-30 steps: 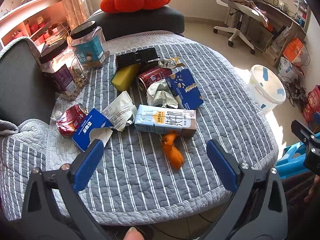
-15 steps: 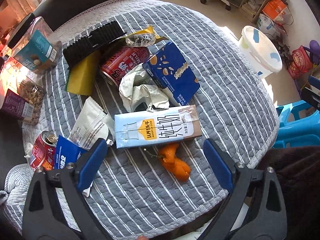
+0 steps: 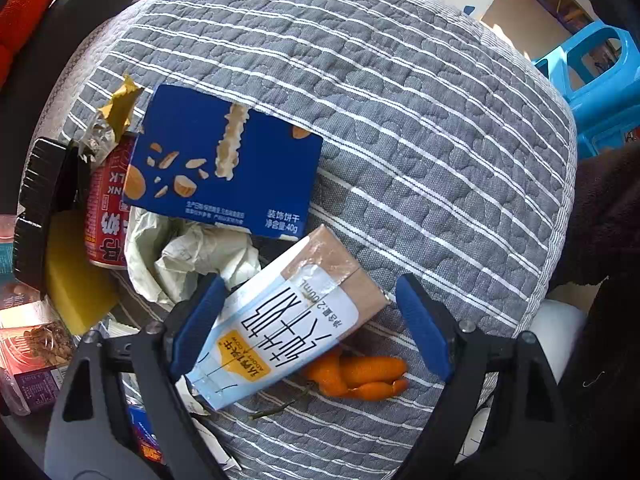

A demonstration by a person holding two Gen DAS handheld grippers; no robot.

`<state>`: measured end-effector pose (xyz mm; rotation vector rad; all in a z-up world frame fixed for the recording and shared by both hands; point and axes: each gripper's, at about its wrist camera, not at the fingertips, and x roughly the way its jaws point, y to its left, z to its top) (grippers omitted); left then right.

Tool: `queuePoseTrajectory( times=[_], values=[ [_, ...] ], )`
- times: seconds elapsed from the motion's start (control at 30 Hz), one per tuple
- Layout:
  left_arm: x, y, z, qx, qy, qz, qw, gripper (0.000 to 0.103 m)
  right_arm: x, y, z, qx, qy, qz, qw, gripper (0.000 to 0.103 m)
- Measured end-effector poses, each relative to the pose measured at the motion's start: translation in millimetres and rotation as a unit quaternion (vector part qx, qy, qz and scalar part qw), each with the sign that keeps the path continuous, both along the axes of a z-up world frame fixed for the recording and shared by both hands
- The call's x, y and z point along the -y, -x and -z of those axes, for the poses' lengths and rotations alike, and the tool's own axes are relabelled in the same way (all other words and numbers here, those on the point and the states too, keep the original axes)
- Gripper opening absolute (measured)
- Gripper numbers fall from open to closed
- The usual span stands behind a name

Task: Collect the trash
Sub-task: 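Grasp the white milk carton with the left tool, then lift the milk carton with the left tool while the right tool grasps the blue biscuit box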

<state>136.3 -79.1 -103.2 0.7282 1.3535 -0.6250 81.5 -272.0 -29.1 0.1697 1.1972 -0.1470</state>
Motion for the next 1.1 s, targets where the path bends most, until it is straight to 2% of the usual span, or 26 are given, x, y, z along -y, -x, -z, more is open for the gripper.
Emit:
queuePoseTrajectory(
  times=[0.13,0.2,0.27,0.4,0.5,0.73,0.8,0.93,1.1],
  values=[
    [0,-8,9,-0.001,-0.002,-0.026,0.9997,0.074,-2,3,1,-0.001,0.006,-0.006,1.000,0.103],
    [0,-8,4,0.009,0.001,-0.027,0.9996,0.063,-3,3,1,-0.001,0.011,-0.008,1.000,0.103],
    [1,-5,-2,0.020,0.001,-0.033,0.9992,0.059,-2,4,2,-0.001,0.013,-0.008,1.000,0.103],
    [-13,-5,-29,0.044,0.022,-0.064,0.9967,0.056,-2,4,-1,0.002,0.015,-0.007,1.000,0.103],
    [-24,-7,-52,0.062,0.049,-0.103,0.9915,0.056,-4,2,-4,0.007,0.016,-0.007,1.000,0.103],
    [-78,20,-91,0.114,0.117,-0.189,0.9682,0.055,-23,-8,-5,0.010,0.014,-0.021,1.000,0.103],
    [-89,30,-92,0.124,0.133,-0.216,0.9593,0.053,-33,-13,-4,0.009,0.010,-0.028,1.000,0.103],
    [-99,17,-82,0.140,0.164,-0.269,0.9388,0.053,-58,-29,2,0.008,0.000,-0.047,0.999,0.103],
    [-122,17,-89,0.150,0.197,-0.314,0.9167,0.053,-98,-56,18,0.001,-0.004,-0.083,0.997,0.103]
  ],
)
